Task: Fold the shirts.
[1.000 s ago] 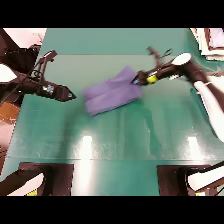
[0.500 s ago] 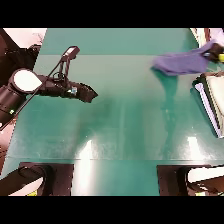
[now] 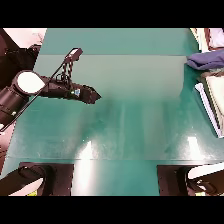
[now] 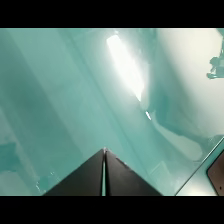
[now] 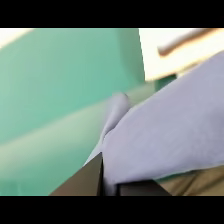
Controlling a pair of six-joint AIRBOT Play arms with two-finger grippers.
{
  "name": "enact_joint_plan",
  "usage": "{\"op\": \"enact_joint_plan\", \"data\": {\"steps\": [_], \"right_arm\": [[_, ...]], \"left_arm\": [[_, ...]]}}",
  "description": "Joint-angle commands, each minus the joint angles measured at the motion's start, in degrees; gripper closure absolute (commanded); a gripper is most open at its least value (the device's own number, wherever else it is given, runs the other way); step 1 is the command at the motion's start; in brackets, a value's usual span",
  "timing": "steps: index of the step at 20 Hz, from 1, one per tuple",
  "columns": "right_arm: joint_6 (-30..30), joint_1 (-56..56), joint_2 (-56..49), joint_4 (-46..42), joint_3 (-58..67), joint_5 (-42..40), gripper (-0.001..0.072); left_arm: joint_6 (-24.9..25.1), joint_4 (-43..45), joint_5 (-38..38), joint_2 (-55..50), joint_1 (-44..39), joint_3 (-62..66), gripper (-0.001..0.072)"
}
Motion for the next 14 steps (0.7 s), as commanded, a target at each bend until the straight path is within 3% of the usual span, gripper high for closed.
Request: {"op": "enact_joint_plan", "data": {"steps": [1,10,14], "right_arm": [[-3.65,-2.38,1.92,8.07,1.01,-1.77,0.0696],[-6.78,-8.07,15.02,7.52,-9.88,1.86,0.0697],[-6.69,-10.73,20.52,-0.52,-16.61,4.74,0.0696]], "left_arm": [[-0.52,0.09,0.09,0.0,-0.02,0.07,0.0679],[-0.09,0.37,0.04,0.0,-0.02,0.07,0.0678],[-0.07,0.39,-0.04,0.0,-0.02,0.07,0.0678]]}}
